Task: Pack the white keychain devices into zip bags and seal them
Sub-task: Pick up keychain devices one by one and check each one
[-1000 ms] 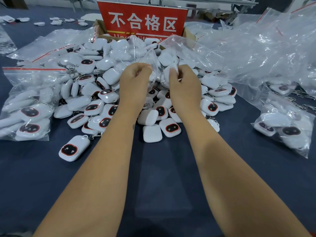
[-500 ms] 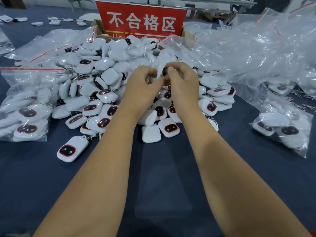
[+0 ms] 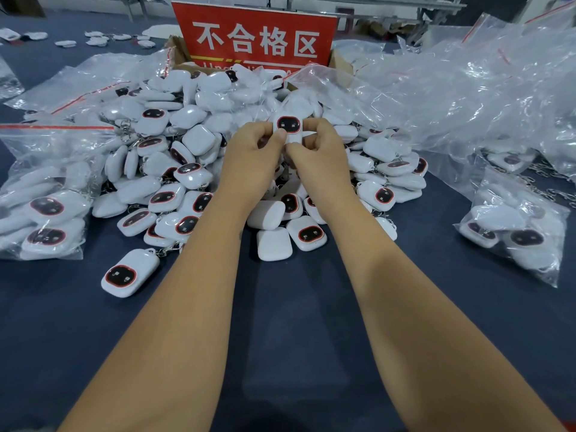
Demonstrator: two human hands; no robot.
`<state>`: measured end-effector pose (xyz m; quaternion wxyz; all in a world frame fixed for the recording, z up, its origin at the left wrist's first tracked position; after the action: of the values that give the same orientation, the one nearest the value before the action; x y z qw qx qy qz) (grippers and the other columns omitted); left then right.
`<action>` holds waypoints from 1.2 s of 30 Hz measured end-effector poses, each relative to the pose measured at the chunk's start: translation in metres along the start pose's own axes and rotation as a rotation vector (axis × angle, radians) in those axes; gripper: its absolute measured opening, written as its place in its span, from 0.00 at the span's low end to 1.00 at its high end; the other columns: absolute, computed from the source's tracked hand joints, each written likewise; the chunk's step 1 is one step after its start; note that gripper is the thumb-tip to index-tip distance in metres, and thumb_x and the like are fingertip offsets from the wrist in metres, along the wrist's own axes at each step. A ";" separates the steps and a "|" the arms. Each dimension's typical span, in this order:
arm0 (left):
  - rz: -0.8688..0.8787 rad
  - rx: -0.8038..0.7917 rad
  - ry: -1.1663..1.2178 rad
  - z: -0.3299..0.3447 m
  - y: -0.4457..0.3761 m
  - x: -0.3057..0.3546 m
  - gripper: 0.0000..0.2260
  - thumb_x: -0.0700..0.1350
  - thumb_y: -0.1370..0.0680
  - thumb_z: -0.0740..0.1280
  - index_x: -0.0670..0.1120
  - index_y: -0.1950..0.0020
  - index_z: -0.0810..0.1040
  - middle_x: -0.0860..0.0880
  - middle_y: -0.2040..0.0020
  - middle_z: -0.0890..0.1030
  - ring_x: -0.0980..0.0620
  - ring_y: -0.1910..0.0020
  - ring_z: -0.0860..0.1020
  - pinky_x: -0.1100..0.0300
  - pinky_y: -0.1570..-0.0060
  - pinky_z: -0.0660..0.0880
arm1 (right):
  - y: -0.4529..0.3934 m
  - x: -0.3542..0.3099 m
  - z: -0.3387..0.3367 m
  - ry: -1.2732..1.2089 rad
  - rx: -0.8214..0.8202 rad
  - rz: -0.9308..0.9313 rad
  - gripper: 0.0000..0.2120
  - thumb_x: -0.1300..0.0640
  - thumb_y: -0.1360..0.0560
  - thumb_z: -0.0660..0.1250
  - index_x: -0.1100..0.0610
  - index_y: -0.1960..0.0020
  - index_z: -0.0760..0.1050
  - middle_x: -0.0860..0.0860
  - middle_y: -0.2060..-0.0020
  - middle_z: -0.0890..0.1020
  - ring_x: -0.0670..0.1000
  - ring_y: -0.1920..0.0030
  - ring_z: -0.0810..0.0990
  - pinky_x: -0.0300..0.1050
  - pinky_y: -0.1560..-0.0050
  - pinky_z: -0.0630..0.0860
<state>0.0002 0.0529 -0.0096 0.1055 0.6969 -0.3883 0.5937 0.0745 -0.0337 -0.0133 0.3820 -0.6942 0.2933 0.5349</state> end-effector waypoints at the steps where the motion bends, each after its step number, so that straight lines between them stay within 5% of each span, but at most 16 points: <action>1: 0.004 -0.003 0.002 0.000 0.000 0.000 0.12 0.46 0.17 0.61 0.49 0.60 0.76 0.52 0.65 0.74 0.55 0.65 0.71 0.55 0.59 0.70 | -0.001 0.000 -0.001 -0.011 0.009 0.005 0.08 0.60 0.24 0.68 0.48 0.50 0.73 0.47 0.65 0.77 0.43 0.66 0.76 0.37 0.63 0.72; 10: 0.009 -0.014 0.016 0.001 0.000 0.001 0.10 0.45 0.19 0.64 0.41 0.52 0.82 0.47 0.61 0.78 0.55 0.62 0.74 0.59 0.58 0.72 | -0.003 0.002 -0.005 -0.048 0.061 0.026 0.06 0.57 0.24 0.70 0.52 0.49 0.76 0.54 0.57 0.85 0.48 0.58 0.83 0.44 0.56 0.80; 19: -0.040 0.014 0.041 0.002 0.001 0.002 0.09 0.44 0.20 0.64 0.45 0.56 0.82 0.53 0.65 0.75 0.60 0.69 0.71 0.64 0.63 0.69 | -0.003 0.000 -0.008 -0.119 0.012 0.049 0.06 0.62 0.25 0.70 0.52 0.54 0.76 0.45 0.66 0.84 0.39 0.65 0.83 0.31 0.65 0.75; 28: -0.062 0.000 0.070 0.002 0.002 0.001 0.06 0.45 0.21 0.66 0.50 0.57 0.81 0.51 0.63 0.79 0.55 0.64 0.74 0.50 0.54 0.77 | -0.004 0.001 -0.005 -0.148 -0.034 0.066 0.09 0.64 0.26 0.66 0.51 0.53 0.77 0.44 0.68 0.82 0.40 0.67 0.80 0.36 0.65 0.74; 36: -0.055 0.009 0.062 0.002 -0.001 -0.003 0.05 0.45 0.22 0.66 0.50 0.54 0.82 0.56 0.67 0.75 0.61 0.70 0.71 0.64 0.64 0.68 | -0.003 0.002 -0.006 -0.182 -0.024 0.062 0.06 0.62 0.23 0.65 0.55 0.51 0.80 0.47 0.67 0.81 0.39 0.70 0.76 0.32 0.69 0.72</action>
<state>0.0024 0.0530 -0.0125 0.1308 0.6892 -0.3629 0.6134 0.0810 -0.0373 -0.0134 0.3819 -0.6377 0.2723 0.6110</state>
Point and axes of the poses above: each hand's wrist, its own y-axis away from the middle knuckle, its own z-axis out of the palm, x = y × z, the point moved 3 cm from there along -y, towards the middle knuckle
